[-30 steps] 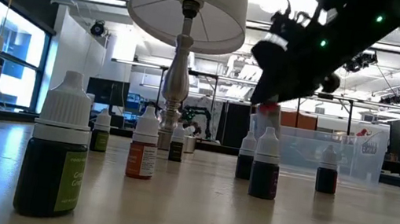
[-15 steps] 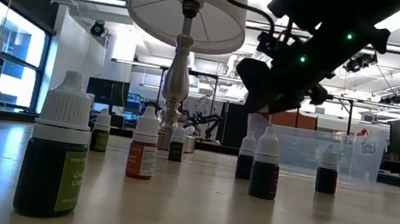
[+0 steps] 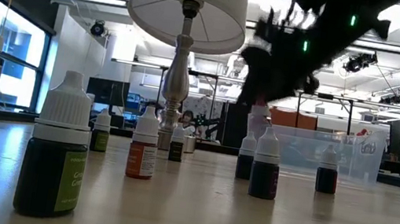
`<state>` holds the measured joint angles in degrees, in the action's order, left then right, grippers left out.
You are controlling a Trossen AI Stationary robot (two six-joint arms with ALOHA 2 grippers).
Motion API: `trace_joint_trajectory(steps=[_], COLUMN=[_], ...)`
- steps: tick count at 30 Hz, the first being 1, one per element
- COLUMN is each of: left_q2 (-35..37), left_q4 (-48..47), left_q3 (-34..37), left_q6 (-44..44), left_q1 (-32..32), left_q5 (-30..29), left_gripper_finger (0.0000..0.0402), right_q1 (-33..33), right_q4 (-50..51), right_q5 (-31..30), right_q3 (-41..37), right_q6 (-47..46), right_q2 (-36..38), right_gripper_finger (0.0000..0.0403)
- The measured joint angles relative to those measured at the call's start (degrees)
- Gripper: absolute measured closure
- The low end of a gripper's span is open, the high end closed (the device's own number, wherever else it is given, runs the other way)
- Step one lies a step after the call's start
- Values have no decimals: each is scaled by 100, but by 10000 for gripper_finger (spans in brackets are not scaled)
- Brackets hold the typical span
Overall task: Pick & Place food coloring
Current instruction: Put the large pink food coloring bottle into the transparent bin
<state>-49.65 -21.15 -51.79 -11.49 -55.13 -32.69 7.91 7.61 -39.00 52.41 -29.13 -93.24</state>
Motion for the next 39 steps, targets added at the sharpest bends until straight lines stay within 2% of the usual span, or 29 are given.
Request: trace_joint_trajectory(steps=[5,8,12,16,19,25,33,37,39], left_q2=[0,0,2,79,72,70,70,70,70], left_q4=[39,8,0,1,-10,-17,-10,-13,-15], left_q3=[2,2,1,4,4,4,4,4,4], left_q6=[37,142,192,388,446,448,443,439,437], left_q1=[0,0,0,0,0,0,0,0,0], left_q5=[-118,-202,-916,-1399,-1260,-1012,-1032,-1041,-1041], left_gripper_finger=[309,309,309,309,309,309,309,309,309], right_q1=[327,524,771,868,853,829,282,-273,-590], right_q4=[-17,-87,-245,189,464,1165,3183,3797,3789], right_q5=[-20,189,335,360,457,247,871,1634,2346], right_q3=[500,787,897,577,185,-246,-139,-147,-147], right_q6=[686,1027,1410,1099,505,521,-374,-201,87], right_q2=[489,670,658,635,622,622,642,642,642], right_gripper_finger=[241,240,240,240,240,240,239,239,239])
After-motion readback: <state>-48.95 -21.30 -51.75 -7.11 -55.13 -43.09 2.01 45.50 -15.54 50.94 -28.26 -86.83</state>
